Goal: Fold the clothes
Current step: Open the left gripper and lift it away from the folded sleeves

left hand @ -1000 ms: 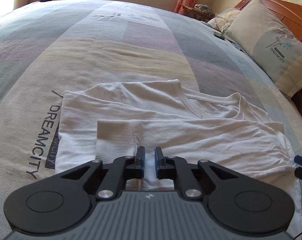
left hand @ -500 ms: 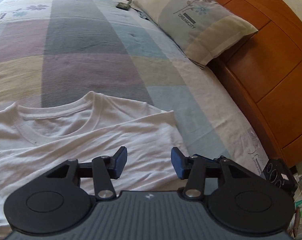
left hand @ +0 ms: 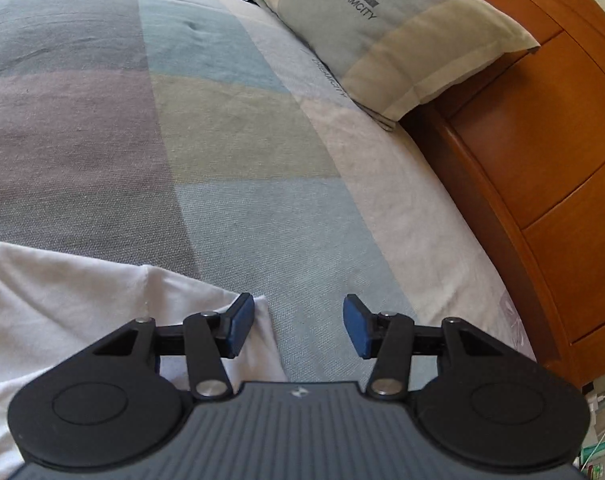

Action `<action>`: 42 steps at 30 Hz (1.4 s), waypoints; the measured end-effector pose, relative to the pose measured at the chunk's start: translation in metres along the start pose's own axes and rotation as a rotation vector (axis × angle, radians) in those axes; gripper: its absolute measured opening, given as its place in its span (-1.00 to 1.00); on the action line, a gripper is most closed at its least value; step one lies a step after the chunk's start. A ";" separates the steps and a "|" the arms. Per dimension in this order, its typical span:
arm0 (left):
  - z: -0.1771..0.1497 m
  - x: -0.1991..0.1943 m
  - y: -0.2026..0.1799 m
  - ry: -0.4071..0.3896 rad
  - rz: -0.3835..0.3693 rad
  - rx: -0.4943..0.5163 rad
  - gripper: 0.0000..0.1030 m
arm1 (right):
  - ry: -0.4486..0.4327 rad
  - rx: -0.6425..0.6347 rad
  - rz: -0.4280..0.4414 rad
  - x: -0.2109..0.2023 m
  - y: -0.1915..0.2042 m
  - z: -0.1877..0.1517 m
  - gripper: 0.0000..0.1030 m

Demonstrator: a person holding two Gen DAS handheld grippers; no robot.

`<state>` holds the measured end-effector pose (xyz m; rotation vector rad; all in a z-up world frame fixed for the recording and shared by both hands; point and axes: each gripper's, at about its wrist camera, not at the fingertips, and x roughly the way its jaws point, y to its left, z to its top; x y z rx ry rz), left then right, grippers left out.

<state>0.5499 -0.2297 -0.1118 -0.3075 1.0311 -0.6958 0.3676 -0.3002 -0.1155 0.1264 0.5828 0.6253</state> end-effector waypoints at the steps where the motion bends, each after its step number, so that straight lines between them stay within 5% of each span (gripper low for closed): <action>1: -0.001 -0.006 -0.003 0.005 0.011 0.013 -0.05 | 0.003 -0.004 -0.003 0.001 0.000 -0.001 1.00; 6: -0.008 -0.066 -0.019 -0.004 0.062 0.115 -0.04 | 0.007 -0.011 -0.015 0.001 0.002 -0.002 1.00; 9: -0.011 -0.113 -0.021 -0.021 0.116 0.145 0.12 | -0.010 0.002 -0.017 -0.002 0.003 -0.001 1.00; 16: -0.046 -0.189 0.036 -0.059 0.281 0.016 0.34 | -0.034 0.040 -0.029 -0.002 0.004 0.001 1.00; 21: -0.086 -0.193 0.092 -0.069 0.351 -0.102 0.34 | -0.046 0.078 -0.022 0.000 0.002 0.002 1.00; 26: -0.105 -0.195 0.129 -0.160 0.364 -0.156 0.36 | -0.054 0.087 -0.021 0.001 0.003 0.003 1.00; 30: -0.094 -0.205 0.141 -0.209 0.438 -0.175 0.34 | -0.048 0.077 -0.040 0.002 0.001 0.003 1.00; 35: -0.102 -0.221 0.130 -0.239 0.412 -0.128 0.37 | -0.049 0.088 -0.048 0.004 -0.002 0.003 1.00; 42: -0.134 -0.221 0.112 -0.104 0.431 -0.080 0.40 | -0.041 0.093 -0.049 0.005 -0.001 0.004 1.00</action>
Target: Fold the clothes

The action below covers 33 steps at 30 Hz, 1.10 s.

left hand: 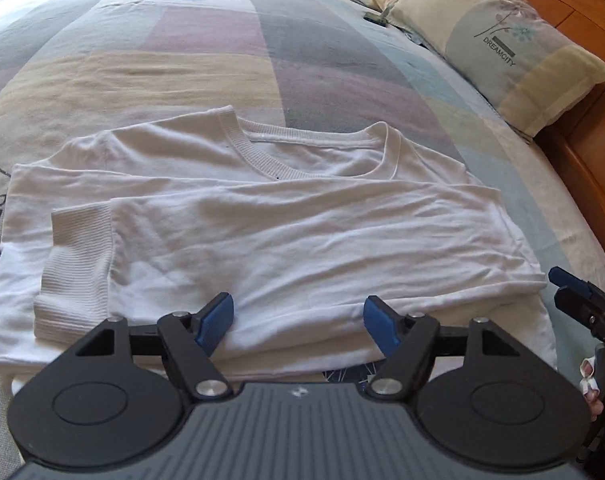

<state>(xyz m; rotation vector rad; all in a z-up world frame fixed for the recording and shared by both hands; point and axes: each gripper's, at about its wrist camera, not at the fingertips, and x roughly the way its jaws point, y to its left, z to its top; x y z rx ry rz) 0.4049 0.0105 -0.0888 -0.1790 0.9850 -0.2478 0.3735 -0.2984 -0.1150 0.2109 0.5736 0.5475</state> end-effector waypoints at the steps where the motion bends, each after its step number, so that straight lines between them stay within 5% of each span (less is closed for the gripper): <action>1: -0.001 -0.007 -0.002 0.002 0.004 0.003 0.40 | 0.003 0.000 -0.002 0.000 0.000 0.000 1.00; 8: -0.019 -0.115 -0.017 -0.099 -0.011 0.125 0.49 | 0.048 -0.009 -0.010 -0.018 0.023 0.007 1.00; 11: -0.040 -0.142 -0.023 -0.142 0.043 0.219 0.53 | 0.057 -0.004 -0.028 -0.043 0.052 0.010 1.00; 18: -0.106 -0.130 -0.020 -0.192 0.064 0.346 0.64 | 0.130 -0.064 -0.036 -0.093 0.121 -0.041 1.00; 26: -0.126 -0.079 0.052 -0.241 0.072 0.098 0.63 | 0.220 -0.086 -0.125 -0.121 0.162 -0.106 1.00; 33: -0.136 -0.116 0.085 -0.252 0.042 0.043 0.58 | 0.248 -0.024 -0.172 -0.127 0.152 -0.133 1.00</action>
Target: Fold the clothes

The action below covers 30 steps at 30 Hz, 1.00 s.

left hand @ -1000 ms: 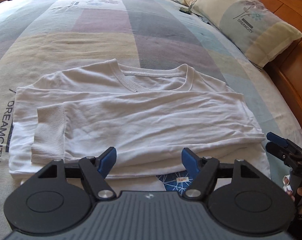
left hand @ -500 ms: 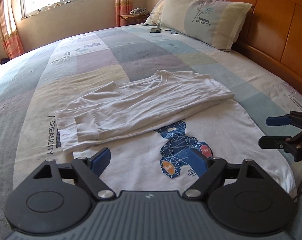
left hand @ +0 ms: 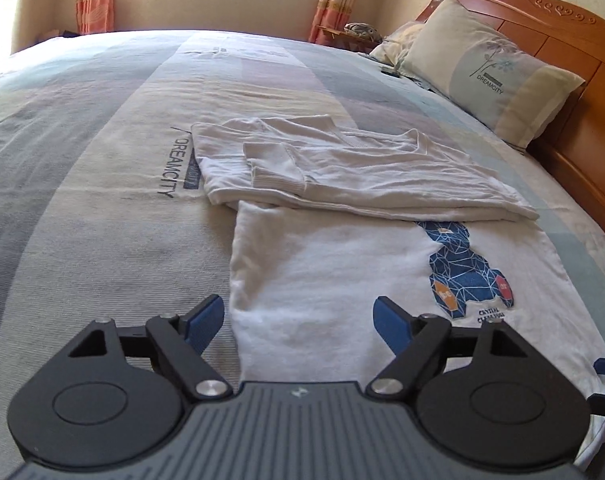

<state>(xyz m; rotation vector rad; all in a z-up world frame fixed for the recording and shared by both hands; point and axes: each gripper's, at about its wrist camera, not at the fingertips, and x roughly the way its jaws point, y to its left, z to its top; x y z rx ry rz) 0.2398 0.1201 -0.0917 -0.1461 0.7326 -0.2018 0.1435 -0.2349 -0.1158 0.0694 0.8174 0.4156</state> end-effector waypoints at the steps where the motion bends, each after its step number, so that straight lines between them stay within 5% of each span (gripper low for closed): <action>1: 0.004 -0.006 0.000 -0.019 -0.012 0.009 0.58 | -0.004 -0.016 -0.005 0.000 0.002 -0.001 1.00; 7: 0.045 0.023 -0.018 -0.089 -0.101 0.066 0.66 | 0.003 -0.111 -0.080 0.009 0.018 -0.004 1.00; 12: 0.039 0.074 -0.005 0.034 0.019 -0.032 0.58 | 0.004 -0.126 -0.097 0.010 0.021 -0.006 1.00; 17: 0.029 0.037 0.007 -0.025 0.059 -0.031 0.53 | -0.012 -0.130 -0.096 0.009 0.020 -0.010 1.00; 23: -0.003 -0.033 -0.038 -0.097 -0.087 0.149 0.66 | -0.033 -0.116 -0.125 0.011 0.024 -0.011 1.00; 26: -0.032 -0.046 -0.058 -0.053 -0.148 0.189 0.66 | -0.032 -0.116 -0.125 0.011 0.023 -0.011 1.00; 30: -0.072 -0.050 -0.074 0.012 -0.082 0.226 0.66 | -0.038 -0.118 -0.125 0.010 0.023 -0.012 1.00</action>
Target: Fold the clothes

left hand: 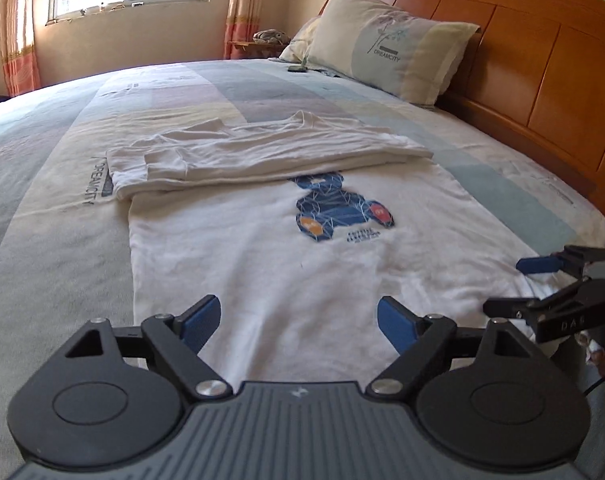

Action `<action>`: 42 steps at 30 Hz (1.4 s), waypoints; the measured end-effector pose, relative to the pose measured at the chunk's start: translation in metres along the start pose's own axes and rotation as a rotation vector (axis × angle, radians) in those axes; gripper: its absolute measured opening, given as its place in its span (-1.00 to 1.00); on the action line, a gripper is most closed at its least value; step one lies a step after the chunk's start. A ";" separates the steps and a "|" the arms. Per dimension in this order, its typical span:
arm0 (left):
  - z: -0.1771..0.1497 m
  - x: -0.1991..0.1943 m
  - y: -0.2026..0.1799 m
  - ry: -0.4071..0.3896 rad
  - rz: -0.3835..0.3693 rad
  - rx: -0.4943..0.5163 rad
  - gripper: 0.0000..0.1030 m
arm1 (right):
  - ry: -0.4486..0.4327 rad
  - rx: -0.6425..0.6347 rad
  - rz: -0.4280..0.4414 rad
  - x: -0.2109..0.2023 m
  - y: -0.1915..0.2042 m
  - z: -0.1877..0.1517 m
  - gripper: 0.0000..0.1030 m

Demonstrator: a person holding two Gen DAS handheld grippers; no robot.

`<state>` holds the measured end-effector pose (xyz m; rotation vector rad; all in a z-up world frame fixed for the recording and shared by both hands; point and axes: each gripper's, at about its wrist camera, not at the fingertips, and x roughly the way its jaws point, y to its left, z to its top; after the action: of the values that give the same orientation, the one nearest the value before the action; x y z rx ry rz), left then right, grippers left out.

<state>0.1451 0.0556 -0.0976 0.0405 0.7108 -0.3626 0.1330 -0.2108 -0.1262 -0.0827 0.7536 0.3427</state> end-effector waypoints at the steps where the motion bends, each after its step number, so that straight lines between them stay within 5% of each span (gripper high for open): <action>1: -0.010 -0.001 -0.003 0.017 0.009 -0.005 0.66 | -0.001 0.000 0.000 0.000 0.000 0.000 1.00; 5: -0.036 -0.013 -0.003 0.009 0.031 -0.040 0.68 | 0.005 -0.001 -0.004 0.000 0.001 0.000 1.00; 14: -0.032 -0.028 -0.018 -0.012 0.038 0.032 0.70 | 0.008 0.000 -0.008 -0.001 0.001 0.000 1.00; 25: -0.037 -0.023 -0.029 0.050 0.073 -0.084 0.72 | 0.008 0.001 -0.005 -0.001 0.001 -0.001 1.00; 32: -0.020 -0.018 -0.061 -0.010 0.079 0.081 0.72 | 0.005 0.001 -0.005 -0.001 0.001 -0.001 1.00; 42: -0.037 0.000 -0.060 0.021 0.042 0.013 0.84 | 0.000 -0.008 0.004 -0.002 0.000 -0.003 1.00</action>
<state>0.1018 0.0047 -0.1204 0.0719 0.7274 -0.3274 0.1293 -0.2117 -0.1267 -0.0891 0.7529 0.3502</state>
